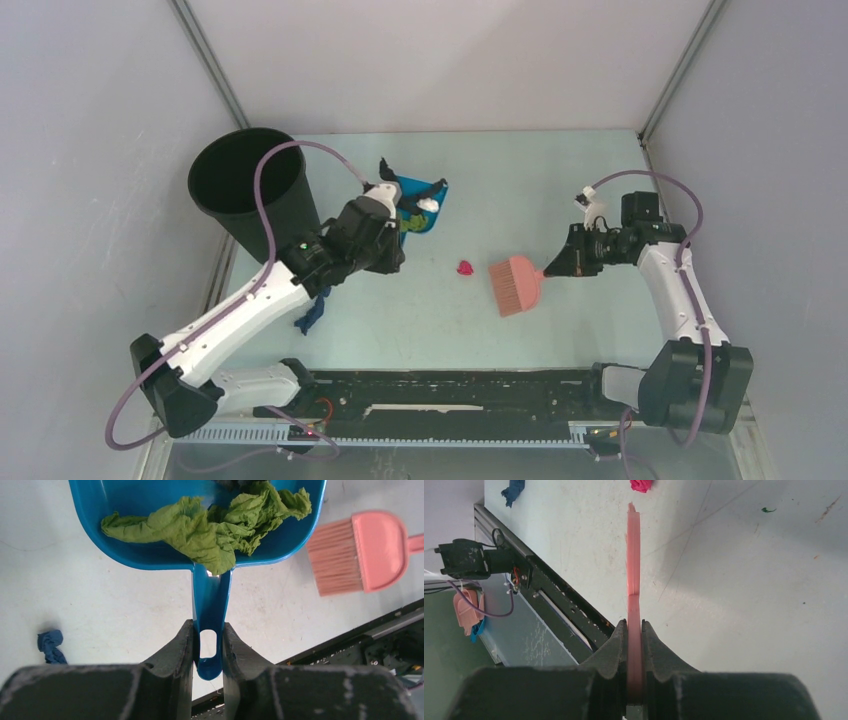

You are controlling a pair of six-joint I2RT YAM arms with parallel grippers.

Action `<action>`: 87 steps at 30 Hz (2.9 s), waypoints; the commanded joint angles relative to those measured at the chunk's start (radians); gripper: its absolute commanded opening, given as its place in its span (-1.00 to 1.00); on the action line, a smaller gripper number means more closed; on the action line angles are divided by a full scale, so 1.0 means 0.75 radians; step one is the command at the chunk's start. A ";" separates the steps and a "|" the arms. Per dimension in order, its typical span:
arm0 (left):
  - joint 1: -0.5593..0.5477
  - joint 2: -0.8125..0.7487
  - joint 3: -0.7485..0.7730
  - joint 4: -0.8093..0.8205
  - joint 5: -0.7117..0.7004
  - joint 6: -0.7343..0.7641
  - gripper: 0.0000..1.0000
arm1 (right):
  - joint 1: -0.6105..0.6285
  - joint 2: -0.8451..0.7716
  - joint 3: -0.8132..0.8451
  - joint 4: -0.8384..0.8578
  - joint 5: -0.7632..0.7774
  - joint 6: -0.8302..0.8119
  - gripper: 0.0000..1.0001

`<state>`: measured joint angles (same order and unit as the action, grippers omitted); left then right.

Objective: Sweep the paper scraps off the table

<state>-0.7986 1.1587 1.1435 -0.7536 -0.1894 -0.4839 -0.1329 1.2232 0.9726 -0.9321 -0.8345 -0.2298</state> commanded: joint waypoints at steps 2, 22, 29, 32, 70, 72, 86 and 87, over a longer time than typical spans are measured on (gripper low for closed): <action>0.119 -0.079 0.108 0.000 0.053 0.064 -1.00 | -0.013 0.018 -0.013 0.043 -0.113 -0.084 -1.00; 0.689 -0.145 0.206 0.273 0.489 -0.151 -1.00 | -0.013 0.037 -0.006 0.032 -0.118 -0.110 -1.00; 0.933 -0.258 0.028 0.547 0.665 -0.370 -1.00 | -0.013 0.032 -0.007 0.028 -0.111 -0.117 -1.00; 1.051 -0.332 -0.070 0.654 0.688 -0.497 -1.00 | -0.013 0.030 -0.007 0.029 -0.101 -0.119 -1.00; 1.394 -0.066 -0.829 3.024 0.940 -2.089 -1.00 | -0.014 0.045 -0.002 0.030 -0.097 -0.119 -1.00; 1.396 -0.075 -0.828 3.022 0.953 -2.077 -1.00 | -0.013 0.045 -0.002 0.030 -0.098 -0.119 -1.00; 1.332 -0.664 -0.965 1.983 1.176 -1.465 -1.00 | 0.292 0.053 0.250 -0.053 0.001 -0.084 -1.00; 1.319 -0.728 -0.958 1.805 1.166 -1.352 -1.00 | 0.327 0.058 0.291 -0.029 -0.010 -0.053 -1.00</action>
<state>0.2214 0.7742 0.4183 1.0889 0.6319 -1.8359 0.0021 1.2728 1.0424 -0.9661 -0.8543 -0.3000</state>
